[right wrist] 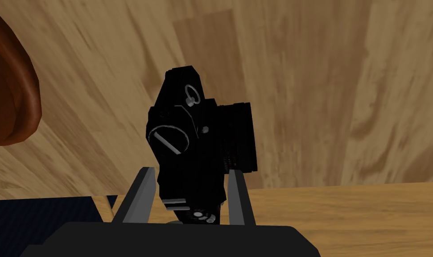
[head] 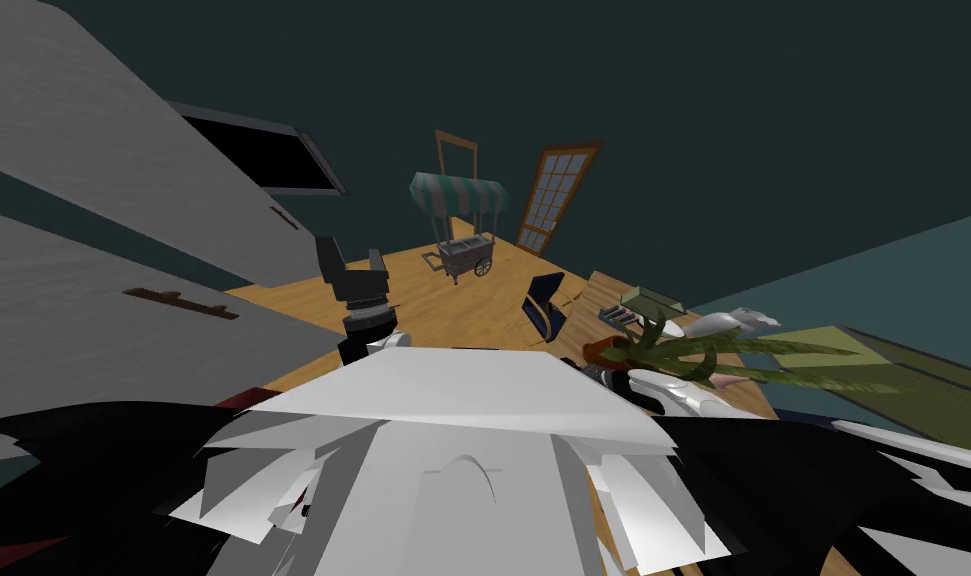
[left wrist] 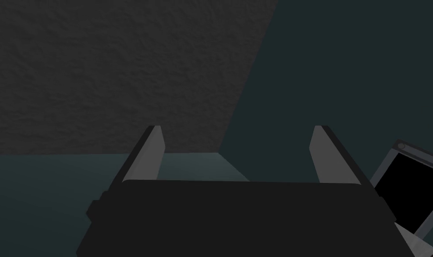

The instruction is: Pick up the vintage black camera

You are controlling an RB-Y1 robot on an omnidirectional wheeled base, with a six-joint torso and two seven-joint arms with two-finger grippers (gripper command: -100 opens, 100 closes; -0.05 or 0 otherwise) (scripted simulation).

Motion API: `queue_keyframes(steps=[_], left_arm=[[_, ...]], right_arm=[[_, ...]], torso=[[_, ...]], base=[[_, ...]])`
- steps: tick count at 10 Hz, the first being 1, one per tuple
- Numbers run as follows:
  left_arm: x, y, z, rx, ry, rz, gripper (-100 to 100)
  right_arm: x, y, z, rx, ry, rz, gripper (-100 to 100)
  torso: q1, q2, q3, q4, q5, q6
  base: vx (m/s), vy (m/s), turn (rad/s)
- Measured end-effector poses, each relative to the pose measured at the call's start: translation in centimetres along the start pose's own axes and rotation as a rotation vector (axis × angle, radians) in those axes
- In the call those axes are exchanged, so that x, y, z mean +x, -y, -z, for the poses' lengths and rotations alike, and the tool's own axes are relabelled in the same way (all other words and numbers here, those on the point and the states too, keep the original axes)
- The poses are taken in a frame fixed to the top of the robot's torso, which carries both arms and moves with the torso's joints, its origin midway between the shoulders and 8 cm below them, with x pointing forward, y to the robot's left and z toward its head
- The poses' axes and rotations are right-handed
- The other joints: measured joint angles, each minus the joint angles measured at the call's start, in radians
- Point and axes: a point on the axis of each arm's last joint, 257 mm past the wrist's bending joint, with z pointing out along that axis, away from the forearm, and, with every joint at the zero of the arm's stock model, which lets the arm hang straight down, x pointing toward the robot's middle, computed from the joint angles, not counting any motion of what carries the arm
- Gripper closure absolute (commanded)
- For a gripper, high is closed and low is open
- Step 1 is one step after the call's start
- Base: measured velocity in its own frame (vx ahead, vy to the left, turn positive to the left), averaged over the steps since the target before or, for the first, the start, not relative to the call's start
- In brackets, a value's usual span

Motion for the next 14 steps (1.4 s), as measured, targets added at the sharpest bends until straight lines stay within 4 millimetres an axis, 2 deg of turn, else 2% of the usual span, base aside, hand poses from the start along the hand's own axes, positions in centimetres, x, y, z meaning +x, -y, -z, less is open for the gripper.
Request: queue_keyframes(steps=[7, 14], left_arm=[[0.0, 0.0, 0.0, 0.000, 0.000, 0.000, 0], [0.0, 0.0, 0.0, 0.000, 0.000, 0.000, 0]], right_arm=[[-0.6, 2.6, 0.3, -0.023, 0.011, 0.115, 100], [0.0, 5.2, 1.4, -0.057, 0.000, 0.221, 100]], torso=[[0.000, 0.002, 0.001, 0.000, 0.000, 0.001], [0.002, 0.003, 0.002, 0.001, 0.001, 0.001]], base=[[0.072, 0.051, -0.185], [0.073, 0.069, -0.189]])
